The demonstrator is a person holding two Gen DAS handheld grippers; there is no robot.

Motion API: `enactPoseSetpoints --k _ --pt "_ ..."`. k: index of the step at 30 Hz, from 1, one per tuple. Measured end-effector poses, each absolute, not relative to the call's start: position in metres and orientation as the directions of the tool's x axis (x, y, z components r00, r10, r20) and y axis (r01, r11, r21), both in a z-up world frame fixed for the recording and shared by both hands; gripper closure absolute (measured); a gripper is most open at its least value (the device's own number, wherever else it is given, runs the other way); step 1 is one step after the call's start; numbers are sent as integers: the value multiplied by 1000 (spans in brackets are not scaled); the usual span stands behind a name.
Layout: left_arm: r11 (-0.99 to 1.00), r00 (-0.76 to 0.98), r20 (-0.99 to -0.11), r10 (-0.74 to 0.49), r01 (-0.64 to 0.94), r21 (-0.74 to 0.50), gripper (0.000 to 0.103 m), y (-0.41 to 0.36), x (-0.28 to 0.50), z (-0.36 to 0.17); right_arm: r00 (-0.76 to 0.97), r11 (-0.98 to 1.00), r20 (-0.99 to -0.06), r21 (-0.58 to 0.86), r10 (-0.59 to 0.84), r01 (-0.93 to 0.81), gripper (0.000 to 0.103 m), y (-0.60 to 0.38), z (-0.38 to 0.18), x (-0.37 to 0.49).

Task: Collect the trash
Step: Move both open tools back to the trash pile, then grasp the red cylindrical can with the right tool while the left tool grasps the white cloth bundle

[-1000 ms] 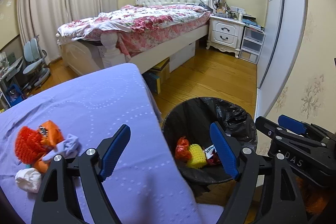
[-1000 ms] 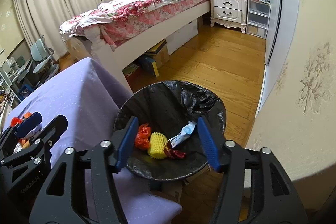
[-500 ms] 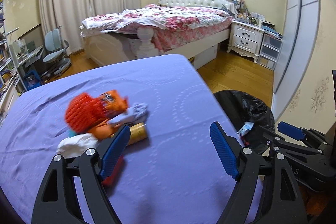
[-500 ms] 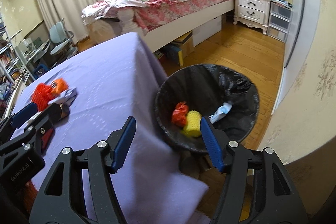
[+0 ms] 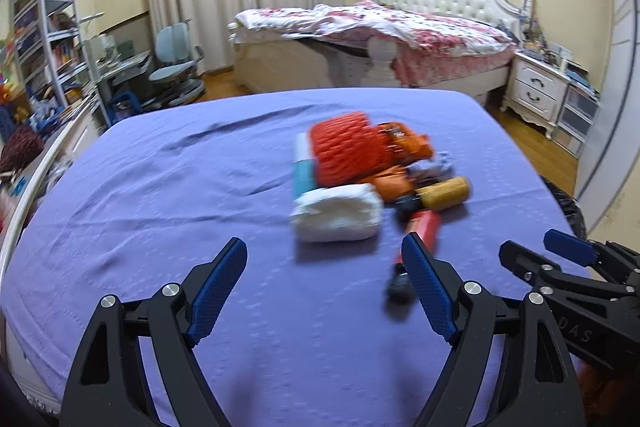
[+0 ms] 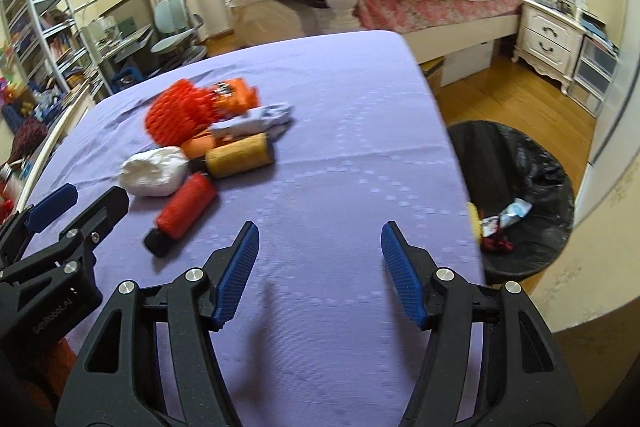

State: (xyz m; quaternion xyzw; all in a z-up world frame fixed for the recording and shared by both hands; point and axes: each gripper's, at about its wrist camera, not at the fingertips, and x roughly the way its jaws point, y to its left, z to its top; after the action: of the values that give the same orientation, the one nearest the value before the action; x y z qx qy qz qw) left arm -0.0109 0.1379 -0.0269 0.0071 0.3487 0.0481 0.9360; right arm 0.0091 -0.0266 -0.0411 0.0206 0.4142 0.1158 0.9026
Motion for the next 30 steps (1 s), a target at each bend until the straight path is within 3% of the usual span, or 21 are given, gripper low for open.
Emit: enactPoseSetpoints --k 10,17,20,24,30 --pt "972 723 -657 212 -224 67 23 206 -21 -34 591 953 -756 149 281 -263 41 35 -40 18" --pt "970 714 -669 206 -240 42 23 219 -19 -39 572 953 -778 108 258 -283 43 59 -46 24" --pt "975 717 -670 191 -219 43 23 215 -17 -40 564 953 -784 109 257 -283 54 53 -50 23" --pt "981 723 -670 171 -189 46 23 205 -15 -41 567 952 -784 99 253 -288 76 49 -51 22" --pt "989 736 -664 131 -144 35 23 186 -13 -41 578 952 -778 82 247 -296 78 38 -52 17"
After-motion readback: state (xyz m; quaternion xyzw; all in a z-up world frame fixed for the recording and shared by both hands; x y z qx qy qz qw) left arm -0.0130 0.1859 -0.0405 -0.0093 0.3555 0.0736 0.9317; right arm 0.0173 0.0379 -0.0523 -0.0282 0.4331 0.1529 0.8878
